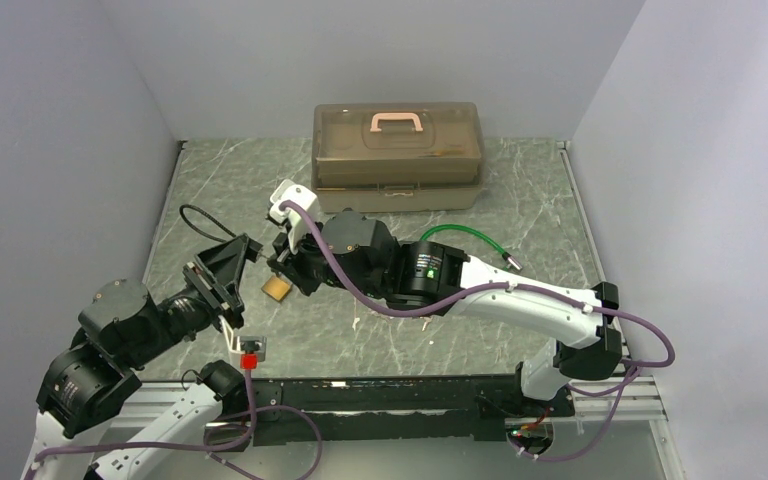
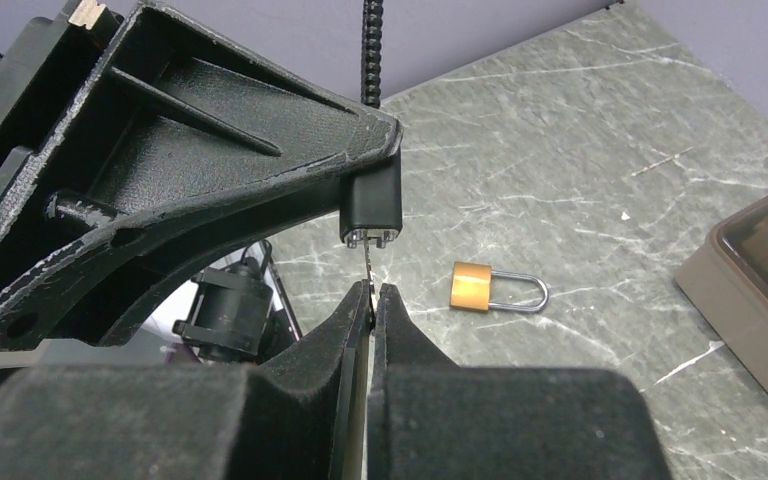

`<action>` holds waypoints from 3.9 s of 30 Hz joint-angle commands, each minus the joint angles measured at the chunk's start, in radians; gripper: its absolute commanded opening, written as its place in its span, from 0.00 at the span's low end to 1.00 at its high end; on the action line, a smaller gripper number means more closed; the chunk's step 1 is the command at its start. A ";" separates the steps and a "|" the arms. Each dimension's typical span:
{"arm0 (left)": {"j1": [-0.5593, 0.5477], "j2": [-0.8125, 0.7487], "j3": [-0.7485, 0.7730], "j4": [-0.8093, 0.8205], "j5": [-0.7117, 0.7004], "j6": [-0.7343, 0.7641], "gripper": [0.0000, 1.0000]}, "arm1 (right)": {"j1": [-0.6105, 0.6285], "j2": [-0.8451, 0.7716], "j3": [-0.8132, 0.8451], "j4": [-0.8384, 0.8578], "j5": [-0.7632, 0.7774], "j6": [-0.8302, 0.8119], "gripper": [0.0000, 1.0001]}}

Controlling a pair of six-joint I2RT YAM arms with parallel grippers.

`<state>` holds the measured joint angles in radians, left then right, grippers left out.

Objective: Unlock with the key

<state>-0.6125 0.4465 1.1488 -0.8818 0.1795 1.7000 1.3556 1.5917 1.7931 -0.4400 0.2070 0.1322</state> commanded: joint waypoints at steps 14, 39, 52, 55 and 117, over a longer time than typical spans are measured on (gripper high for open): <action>-0.004 0.006 0.030 0.036 0.019 0.018 0.00 | 0.002 -0.021 0.015 0.033 -0.034 0.021 0.00; -0.004 -0.007 0.024 0.035 0.035 0.060 0.00 | -0.003 0.005 0.036 -0.009 -0.038 0.015 0.00; -0.004 -0.024 0.006 0.024 0.044 0.093 0.00 | -0.015 0.009 0.046 0.001 -0.039 0.015 0.00; -0.003 -0.026 0.003 0.017 0.046 0.097 0.00 | -0.016 0.012 0.051 0.004 -0.042 0.014 0.00; 0.004 -0.032 -0.095 -0.072 0.016 0.173 0.00 | -0.056 0.121 0.221 0.032 -0.124 0.065 0.00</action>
<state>-0.6025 0.3916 1.0809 -0.9039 0.1246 1.8484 1.3174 1.7096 1.9221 -0.5426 0.1165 0.1555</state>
